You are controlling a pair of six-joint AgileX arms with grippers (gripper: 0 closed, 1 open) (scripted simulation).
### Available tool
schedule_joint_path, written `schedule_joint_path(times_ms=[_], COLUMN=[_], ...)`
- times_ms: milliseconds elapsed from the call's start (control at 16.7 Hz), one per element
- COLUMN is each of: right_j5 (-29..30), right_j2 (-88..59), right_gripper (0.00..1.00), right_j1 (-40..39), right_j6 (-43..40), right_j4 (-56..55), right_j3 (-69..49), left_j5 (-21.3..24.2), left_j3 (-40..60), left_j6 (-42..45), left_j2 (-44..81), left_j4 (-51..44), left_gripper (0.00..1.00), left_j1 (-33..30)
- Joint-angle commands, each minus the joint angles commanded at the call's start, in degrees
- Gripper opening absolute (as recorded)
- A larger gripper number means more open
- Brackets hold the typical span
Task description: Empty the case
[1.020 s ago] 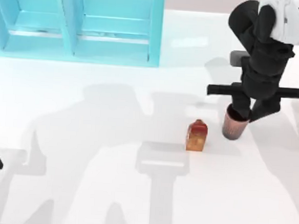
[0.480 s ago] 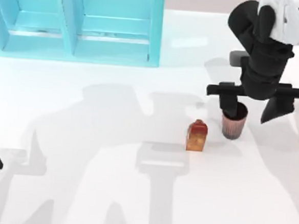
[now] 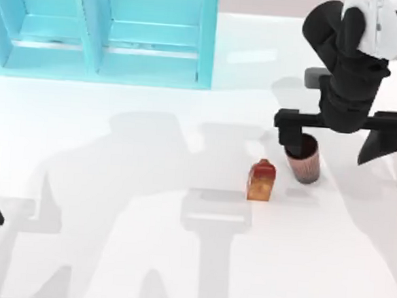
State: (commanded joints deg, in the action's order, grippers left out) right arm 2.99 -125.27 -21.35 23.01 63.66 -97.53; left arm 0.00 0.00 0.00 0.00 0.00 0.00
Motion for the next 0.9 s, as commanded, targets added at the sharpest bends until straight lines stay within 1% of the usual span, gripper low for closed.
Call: schedule_joint_path(times_ms=[180,300,720,900], right_j5=[0.01,-0.04,0.01,0.01], right_j2=[0.03,0.12,1.14,1.37], right_gripper=[1.00,1.00,1.00,1.00], right_j1=[0.20,0.49,0.38,0.32], right_j6=[0.03,0.29,-0.08,-0.20], right_j4=[0.18,2.29,19.73,22.00], right_j3=[-0.18,-2.27,-18.39,-20.66], left_j5=[0.00,0.00,0.00,0.00], left_j3=[0.00,0.00,0.00,0.00], left_j6=[0.00,0.00,0.00,0.00], left_j2=[0.00,0.00,0.00,0.00], left_j4=[0.00,0.00,0.00,0.00], left_gripper=[1.00,1.00,1.00,1.00], left_j1=[0.00,0.00,0.00,0.00])
